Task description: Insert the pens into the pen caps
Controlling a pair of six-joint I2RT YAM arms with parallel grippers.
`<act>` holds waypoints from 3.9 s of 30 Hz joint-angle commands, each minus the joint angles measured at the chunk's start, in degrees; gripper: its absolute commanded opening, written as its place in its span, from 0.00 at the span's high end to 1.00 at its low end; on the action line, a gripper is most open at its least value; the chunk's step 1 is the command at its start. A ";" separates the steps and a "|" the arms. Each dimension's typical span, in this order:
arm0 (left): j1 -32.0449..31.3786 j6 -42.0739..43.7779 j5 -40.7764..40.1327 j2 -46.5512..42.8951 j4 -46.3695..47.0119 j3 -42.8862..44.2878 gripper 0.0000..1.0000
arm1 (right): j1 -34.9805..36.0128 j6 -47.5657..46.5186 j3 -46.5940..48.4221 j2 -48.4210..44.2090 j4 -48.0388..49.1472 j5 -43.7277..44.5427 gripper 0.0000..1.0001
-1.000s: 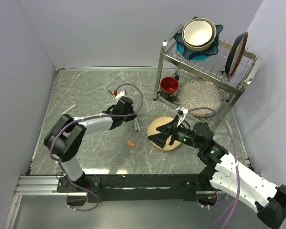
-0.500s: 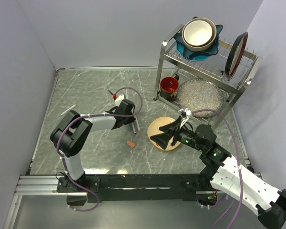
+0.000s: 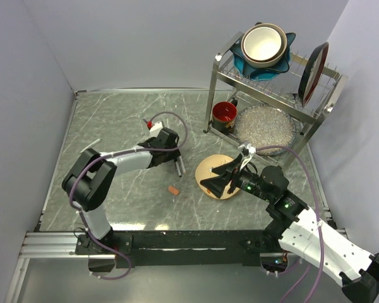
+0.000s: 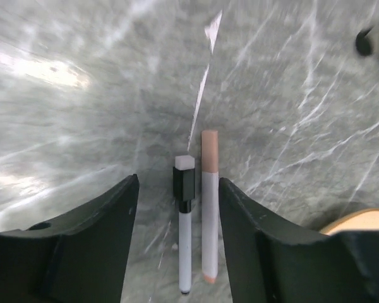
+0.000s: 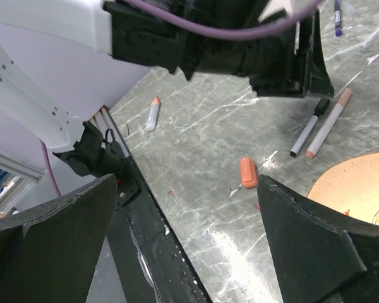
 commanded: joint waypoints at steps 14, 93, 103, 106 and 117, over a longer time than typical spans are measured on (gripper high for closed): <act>13.28 -12.58 -18.24 2.53 -27.63 27.93 0.48 | 0.03 -0.54 -0.35 -2.75 0.87 -0.31 0.00; 15.05 6.41 12.68 -10.18 2.15 -4.20 0.99 | 0.03 4.64 5.45 15.34 3.32 -0.66 0.00; 8.19 2.55 26.56 -29.60 14.98 -16.08 0.99 | 0.03 7.79 7.73 32.83 20.10 -11.81 0.20; 7.32 0.26 30.79 -32.33 19.11 -18.55 0.99 | -0.06 11.22 8.35 37.12 25.82 -12.70 0.27; 4.94 -3.17 29.31 -38.58 25.97 -23.65 0.99 | 1.52 17.38 12.04 43.03 29.96 -11.30 0.28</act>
